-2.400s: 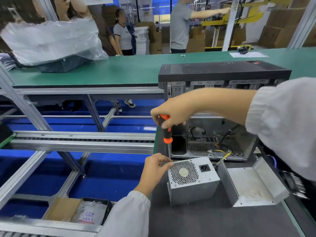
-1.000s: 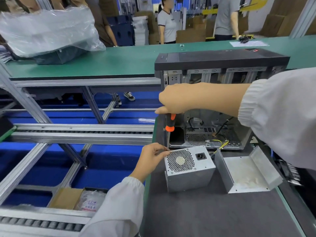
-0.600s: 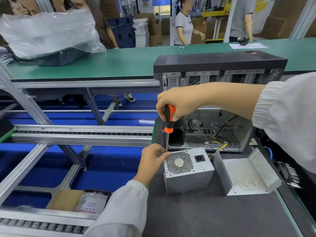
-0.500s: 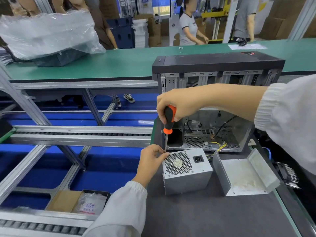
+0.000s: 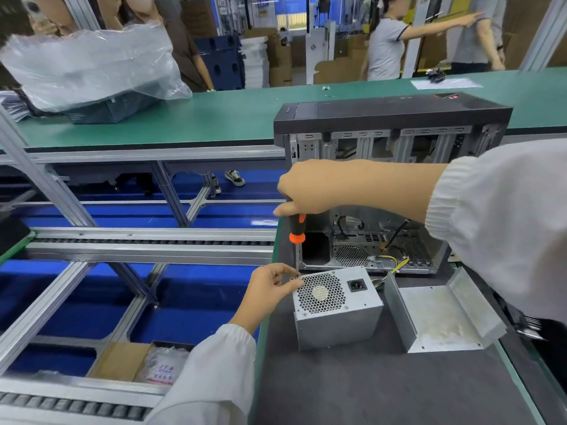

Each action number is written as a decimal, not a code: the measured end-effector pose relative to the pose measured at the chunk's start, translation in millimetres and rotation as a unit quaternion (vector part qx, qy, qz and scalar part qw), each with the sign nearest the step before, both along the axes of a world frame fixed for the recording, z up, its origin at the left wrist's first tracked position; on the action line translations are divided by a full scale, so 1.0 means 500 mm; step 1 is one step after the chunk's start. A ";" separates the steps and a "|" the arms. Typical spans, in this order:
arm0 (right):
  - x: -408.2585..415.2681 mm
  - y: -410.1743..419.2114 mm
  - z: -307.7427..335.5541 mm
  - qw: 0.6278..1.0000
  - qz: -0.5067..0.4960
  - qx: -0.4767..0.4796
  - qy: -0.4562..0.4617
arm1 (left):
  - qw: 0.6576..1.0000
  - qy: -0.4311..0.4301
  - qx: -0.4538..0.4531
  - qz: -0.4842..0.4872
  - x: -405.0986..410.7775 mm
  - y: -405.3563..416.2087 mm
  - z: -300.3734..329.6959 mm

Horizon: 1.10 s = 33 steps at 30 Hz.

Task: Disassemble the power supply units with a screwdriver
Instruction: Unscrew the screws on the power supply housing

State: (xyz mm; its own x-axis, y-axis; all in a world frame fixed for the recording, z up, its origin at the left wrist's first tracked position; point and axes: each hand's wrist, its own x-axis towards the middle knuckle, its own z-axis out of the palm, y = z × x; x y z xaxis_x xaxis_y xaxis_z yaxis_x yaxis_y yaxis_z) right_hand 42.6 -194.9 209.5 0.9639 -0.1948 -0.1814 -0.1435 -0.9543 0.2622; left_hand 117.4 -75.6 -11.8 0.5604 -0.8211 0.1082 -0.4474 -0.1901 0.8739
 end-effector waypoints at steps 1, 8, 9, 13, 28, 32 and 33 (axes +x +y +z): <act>0.003 0.004 0.009 0.999 0.028 0.023 0.027 | 1.000 0.014 0.003 -0.010 0.008 0.004 0.000; 0.011 0.015 0.025 0.976 0.014 0.206 0.067 | 0.999 0.036 -0.001 -0.017 0.012 -0.004 0.002; 0.012 0.011 0.022 0.968 -0.014 0.244 0.057 | 0.999 0.032 -0.001 -0.013 0.011 -0.006 0.001; 0.009 0.005 0.012 0.988 -0.106 0.104 0.049 | 0.999 0.030 -0.013 -0.015 0.008 -0.008 0.000; -0.003 0.001 0.005 0.975 -0.097 0.202 0.004 | 1.000 0.004 -0.018 0.006 0.004 -0.015 -0.007; 0.001 0.002 0.007 0.993 -0.080 0.079 0.021 | 1.000 -0.003 -0.021 0.022 -0.004 -0.013 -0.004; -0.001 0.000 0.013 0.994 -0.063 0.080 0.032 | 0.999 -0.008 -0.020 0.026 -0.005 -0.013 -0.003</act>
